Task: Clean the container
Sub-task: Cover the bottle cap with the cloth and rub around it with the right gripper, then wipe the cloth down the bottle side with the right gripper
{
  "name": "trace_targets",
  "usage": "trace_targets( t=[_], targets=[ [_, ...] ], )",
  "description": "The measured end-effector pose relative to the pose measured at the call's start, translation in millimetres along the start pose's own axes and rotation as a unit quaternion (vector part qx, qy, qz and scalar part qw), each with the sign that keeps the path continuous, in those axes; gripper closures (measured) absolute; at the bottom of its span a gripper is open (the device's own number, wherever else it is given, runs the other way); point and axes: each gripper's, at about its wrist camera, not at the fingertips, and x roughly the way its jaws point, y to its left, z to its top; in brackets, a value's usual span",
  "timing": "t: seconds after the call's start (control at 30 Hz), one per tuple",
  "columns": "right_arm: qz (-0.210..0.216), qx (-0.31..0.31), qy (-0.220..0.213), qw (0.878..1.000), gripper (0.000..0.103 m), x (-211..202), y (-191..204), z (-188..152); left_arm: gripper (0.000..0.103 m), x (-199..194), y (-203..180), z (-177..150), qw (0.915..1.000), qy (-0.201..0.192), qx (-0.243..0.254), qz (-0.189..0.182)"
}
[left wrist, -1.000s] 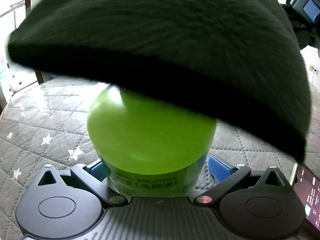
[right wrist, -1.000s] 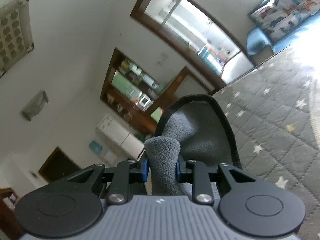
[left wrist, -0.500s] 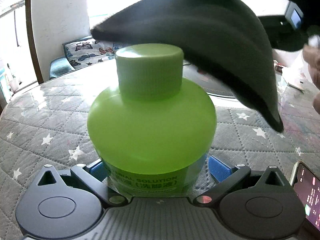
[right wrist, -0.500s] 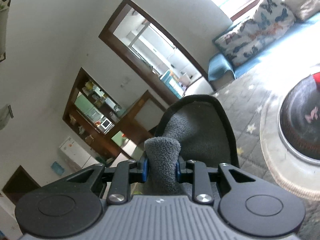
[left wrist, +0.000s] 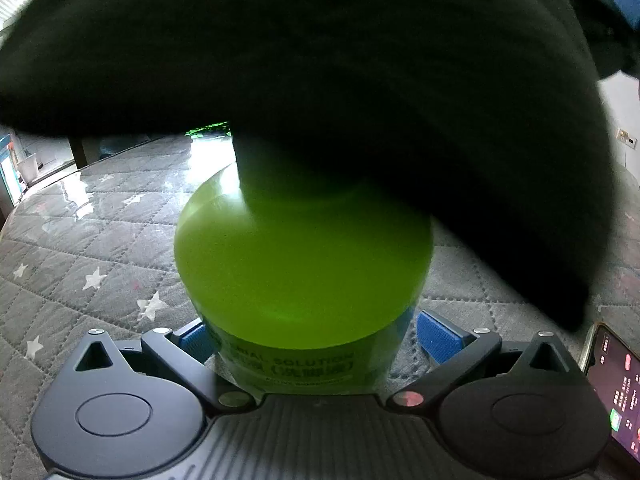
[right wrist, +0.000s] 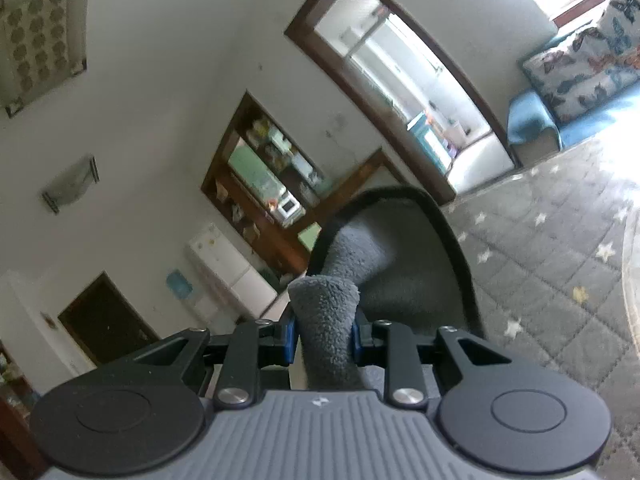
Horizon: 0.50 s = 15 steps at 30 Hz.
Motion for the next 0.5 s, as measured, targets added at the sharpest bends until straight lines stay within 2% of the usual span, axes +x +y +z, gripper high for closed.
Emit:
trace_targets(
  t=[0.17,0.5],
  targets=[
    [-0.014,0.011,0.007,1.000,0.078,-6,2,-9,0.000,0,0,0,1.0000,0.000,0.000,0.000],
    [-0.059,0.030,-0.037,0.997,0.078,-20,-6,1,0.000,0,0,0,1.0000,0.000,0.000,0.000]
  ],
)
